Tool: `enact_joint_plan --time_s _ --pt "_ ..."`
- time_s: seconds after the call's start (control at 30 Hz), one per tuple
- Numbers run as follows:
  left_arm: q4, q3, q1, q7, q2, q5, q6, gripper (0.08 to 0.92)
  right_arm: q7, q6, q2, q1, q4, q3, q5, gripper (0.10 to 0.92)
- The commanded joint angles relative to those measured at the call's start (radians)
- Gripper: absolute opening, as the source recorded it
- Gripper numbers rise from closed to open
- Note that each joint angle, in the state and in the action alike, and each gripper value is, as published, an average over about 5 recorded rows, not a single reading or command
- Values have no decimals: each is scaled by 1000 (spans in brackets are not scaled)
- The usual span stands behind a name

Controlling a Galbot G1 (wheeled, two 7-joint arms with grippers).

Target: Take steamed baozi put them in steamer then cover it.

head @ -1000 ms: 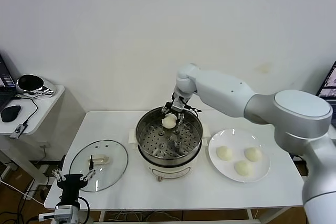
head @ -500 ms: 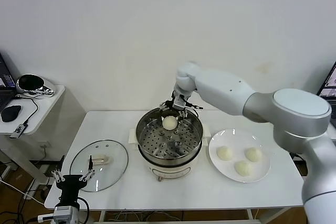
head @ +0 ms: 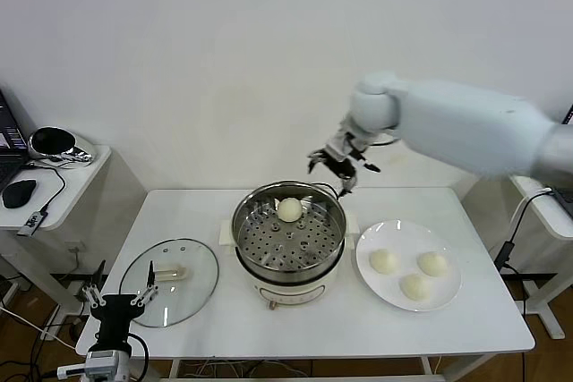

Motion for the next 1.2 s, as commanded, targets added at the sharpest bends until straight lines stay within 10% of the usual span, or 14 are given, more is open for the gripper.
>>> enact_joint_plan --time_s 0.03,1.2 --pt "-5 2 -2 1 0 2 1 823 -23 -443 -453 57 317 -62 73 823" --pt "-11 -36 11 4 -15 19 1 823 37 -253 -133 -702 -198 419 -275 823"
